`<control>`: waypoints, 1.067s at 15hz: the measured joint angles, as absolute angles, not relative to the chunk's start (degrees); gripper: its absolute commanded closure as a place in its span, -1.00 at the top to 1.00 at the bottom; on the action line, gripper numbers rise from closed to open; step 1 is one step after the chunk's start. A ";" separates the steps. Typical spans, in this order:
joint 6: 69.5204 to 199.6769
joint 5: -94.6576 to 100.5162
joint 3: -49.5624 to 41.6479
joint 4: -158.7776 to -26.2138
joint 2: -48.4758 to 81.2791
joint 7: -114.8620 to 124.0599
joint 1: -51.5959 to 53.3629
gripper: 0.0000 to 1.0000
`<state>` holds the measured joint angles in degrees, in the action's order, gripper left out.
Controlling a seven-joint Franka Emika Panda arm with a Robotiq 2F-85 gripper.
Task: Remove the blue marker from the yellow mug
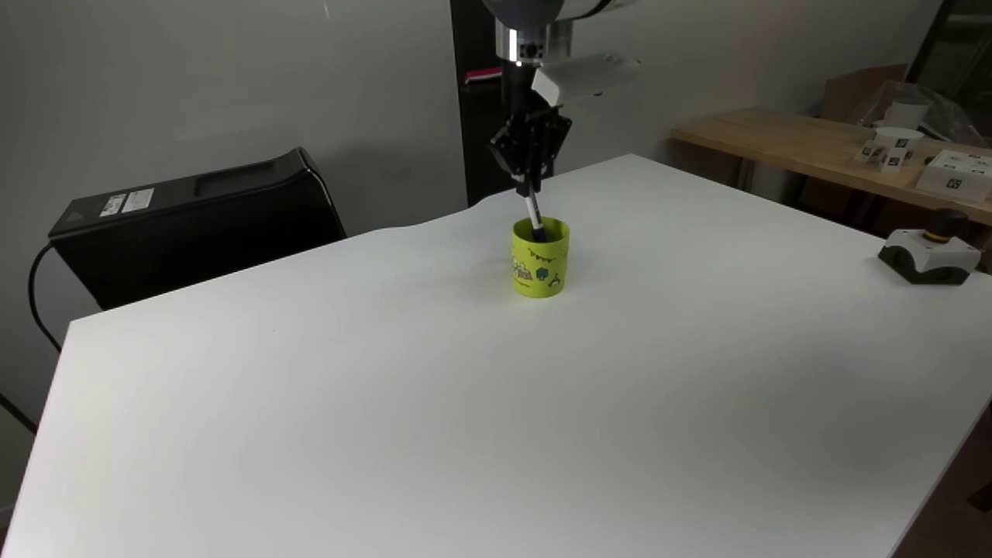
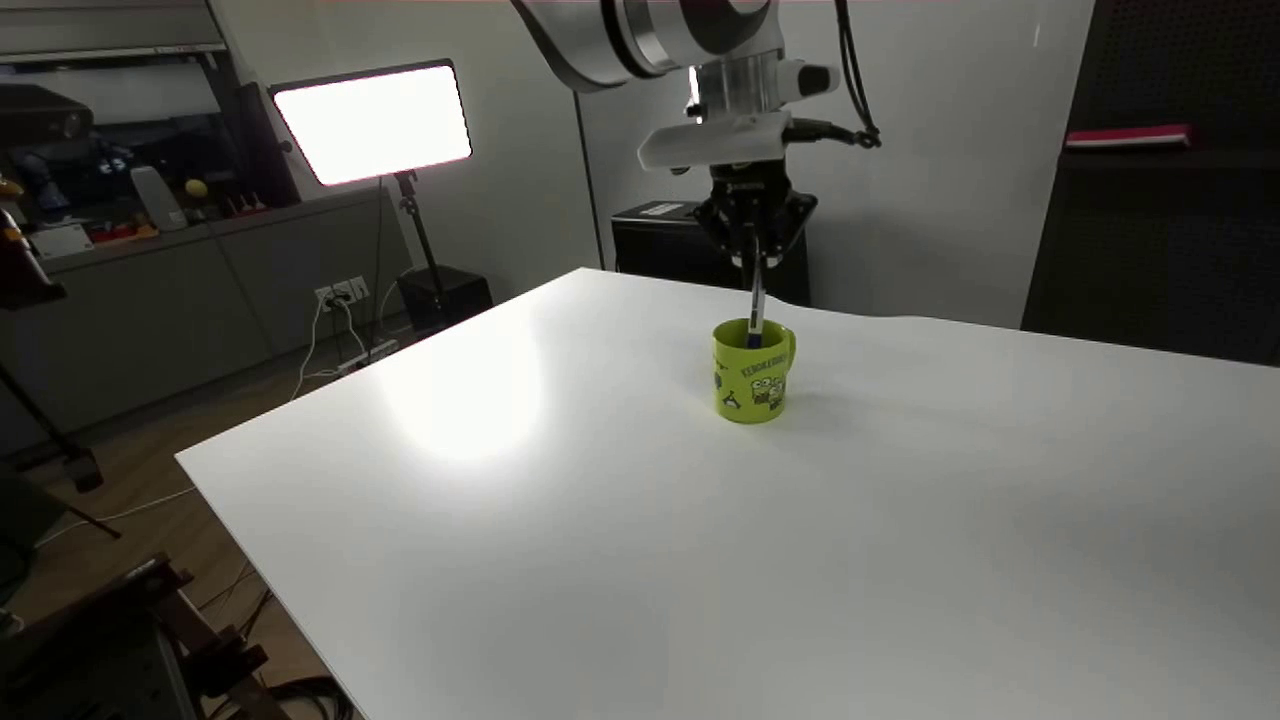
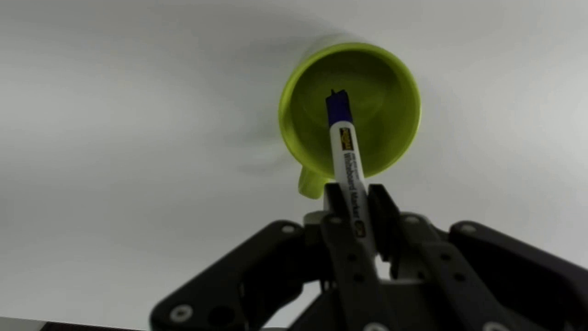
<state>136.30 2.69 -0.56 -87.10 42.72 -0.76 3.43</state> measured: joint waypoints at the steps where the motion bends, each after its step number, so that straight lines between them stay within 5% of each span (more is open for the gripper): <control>1: 136.30 2.69 -0.56 -86.95 42.60 -0.77 3.43 -0.91; 16: 125.80 3.21 3.63 -85.71 29.53 -2.89 5.01 -0.91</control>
